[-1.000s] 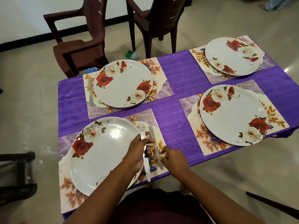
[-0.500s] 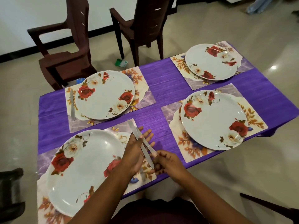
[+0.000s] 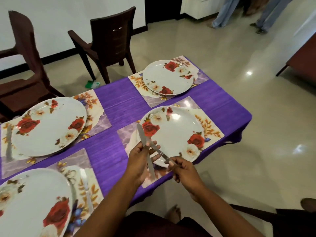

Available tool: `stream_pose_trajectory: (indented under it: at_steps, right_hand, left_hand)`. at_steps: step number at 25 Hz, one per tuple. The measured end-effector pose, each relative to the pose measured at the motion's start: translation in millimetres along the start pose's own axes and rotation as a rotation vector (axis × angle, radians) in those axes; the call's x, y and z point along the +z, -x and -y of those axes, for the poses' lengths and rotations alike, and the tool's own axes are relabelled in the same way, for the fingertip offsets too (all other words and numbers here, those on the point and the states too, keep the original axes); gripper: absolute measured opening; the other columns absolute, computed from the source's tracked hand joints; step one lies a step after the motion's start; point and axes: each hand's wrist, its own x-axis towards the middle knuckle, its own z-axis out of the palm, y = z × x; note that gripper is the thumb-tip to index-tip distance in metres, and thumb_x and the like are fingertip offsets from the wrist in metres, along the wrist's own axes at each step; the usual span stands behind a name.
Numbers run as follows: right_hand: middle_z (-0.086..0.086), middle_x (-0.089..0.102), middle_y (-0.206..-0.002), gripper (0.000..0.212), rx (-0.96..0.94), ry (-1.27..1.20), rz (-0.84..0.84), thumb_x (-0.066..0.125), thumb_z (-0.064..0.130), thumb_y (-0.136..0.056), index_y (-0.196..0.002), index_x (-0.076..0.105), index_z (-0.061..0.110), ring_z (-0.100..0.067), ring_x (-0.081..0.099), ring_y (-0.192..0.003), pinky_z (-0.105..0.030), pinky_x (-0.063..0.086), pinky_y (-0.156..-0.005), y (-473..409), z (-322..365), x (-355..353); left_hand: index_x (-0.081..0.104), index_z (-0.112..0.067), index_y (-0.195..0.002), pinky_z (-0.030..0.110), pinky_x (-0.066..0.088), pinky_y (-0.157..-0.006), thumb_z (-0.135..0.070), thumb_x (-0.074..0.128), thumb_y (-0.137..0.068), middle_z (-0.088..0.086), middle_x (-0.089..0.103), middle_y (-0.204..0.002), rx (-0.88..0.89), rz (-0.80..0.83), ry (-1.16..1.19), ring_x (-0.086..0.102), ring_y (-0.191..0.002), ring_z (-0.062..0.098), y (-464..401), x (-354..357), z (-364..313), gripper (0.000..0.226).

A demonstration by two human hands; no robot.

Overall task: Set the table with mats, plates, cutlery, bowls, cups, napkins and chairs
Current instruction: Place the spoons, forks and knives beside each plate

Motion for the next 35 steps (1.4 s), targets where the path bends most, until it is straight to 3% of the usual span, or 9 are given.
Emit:
stream_pose_trajectory:
  at_steps: [4, 9, 12, 15, 19, 21, 24, 28, 35]
  right_hand:
    - [0.015, 0.056, -0.108, 0.024, -0.182, 0.281, -0.225, 0.05, 0.023, -0.1, -0.118, 0.064, 0.029, 0.007, 0.052, -0.096, -0.009, 0.044, -0.078, -6, -16, -51]
    - [0.013, 0.047, -0.126, 0.034, -0.222, 0.256, -0.216, 0.048, 0.034, -0.099, -0.132, 0.057, 0.033, -0.001, 0.045, -0.121, -0.022, 0.052, -0.092, -15, -25, -79]
    - [0.021, 0.053, -0.111, 0.024, -0.155, 0.154, -0.164, 0.051, 0.029, -0.099, -0.119, 0.063, 0.034, -0.002, 0.051, -0.111, -0.013, 0.049, -0.078, -32, -17, -94]
    - [0.006, 0.064, -0.093, 0.022, 0.007, -0.073, -0.069, 0.051, 0.029, -0.1, -0.104, 0.072, 0.028, -0.01, 0.056, -0.084, -0.015, 0.046, -0.062, -50, -7, -113]
    - [-0.004, 0.068, -0.089, 0.025, 0.138, -0.256, 0.062, 0.052, 0.026, -0.099, -0.102, 0.076, 0.018, -0.021, 0.055, -0.077, -0.023, 0.044, -0.066, -85, 9, -149]
    - [-0.004, 0.073, -0.1, 0.021, 0.138, -0.256, 0.045, 0.056, 0.015, -0.097, -0.103, 0.075, 0.017, -0.023, 0.066, -0.089, -0.02, 0.049, -0.07, -105, 22, -166]
    - [0.008, 0.068, -0.111, 0.024, 0.123, -0.107, 0.014, 0.055, 0.019, -0.098, -0.109, 0.074, 0.027, -0.01, 0.06, -0.096, -0.016, 0.046, -0.067, -130, 35, -179]
    - [0.018, 0.068, -0.074, 0.027, 0.185, -0.074, 0.041, 0.047, 0.03, -0.101, -0.101, 0.073, 0.023, -0.003, 0.059, -0.07, -0.018, 0.045, -0.065, -148, 35, -180]
    - [0.004, 0.071, -0.084, 0.013, 0.159, 0.088, -0.185, 0.06, 0.017, -0.095, -0.096, 0.073, 0.013, -0.013, 0.063, -0.081, -0.023, 0.051, -0.068, -177, 13, -198]
  left_hand:
    - [0.064, -0.012, -0.111, 0.043, 0.059, -0.073, -0.016, 0.054, -0.098, 0.007, 0.073, -0.106, -0.014, 0.028, -0.03, 0.069, -0.103, 0.024, -7, 53, 20, 0.016]
    - [0.061, -0.018, -0.114, 0.026, 0.052, -0.061, -0.011, 0.065, -0.09, 0.002, 0.074, -0.105, -0.01, 0.032, -0.182, 0.07, -0.101, 0.016, -17, 90, 21, 0.025]
    - [0.061, -0.018, -0.11, 0.029, 0.042, -0.065, -0.011, 0.063, -0.091, -0.002, 0.075, -0.104, -0.014, 0.036, -0.267, 0.069, -0.103, 0.015, -39, 103, 18, 0.021]
    - [0.061, -0.015, -0.114, 0.029, 0.038, -0.065, -0.012, 0.064, -0.09, 0.0, 0.074, -0.105, -0.011, 0.068, -0.284, 0.068, -0.104, 0.016, -61, 115, 17, 0.025]
    - [0.061, -0.016, -0.119, 0.03, 0.04, -0.066, -0.017, 0.062, -0.093, 0.001, 0.073, -0.108, -0.056, 0.095, -0.259, 0.068, -0.105, 0.016, -97, 146, 13, 0.026]
    - [0.062, -0.017, -0.119, 0.03, 0.044, -0.065, -0.021, 0.065, -0.091, 0.001, 0.073, -0.108, -0.066, 0.086, -0.252, 0.068, -0.105, 0.015, -113, 163, 11, 0.028]
    - [0.064, -0.02, -0.115, 0.028, 0.047, -0.063, -0.021, 0.073, -0.085, 0.002, 0.073, -0.107, -0.06, 0.021, -0.238, 0.069, -0.102, 0.014, -134, 180, 12, 0.032]
    - [0.065, -0.016, -0.117, 0.026, 0.053, -0.06, -0.013, 0.071, -0.086, -0.002, 0.074, -0.107, -0.075, 0.058, -0.263, 0.068, -0.102, 0.014, -158, 192, 11, 0.032]
    - [0.062, -0.017, -0.113, 0.031, 0.058, -0.062, -0.011, 0.065, -0.092, 0.005, 0.07, -0.108, -0.095, -0.125, -0.131, 0.07, -0.096, 0.018, -171, 186, 16, 0.022]
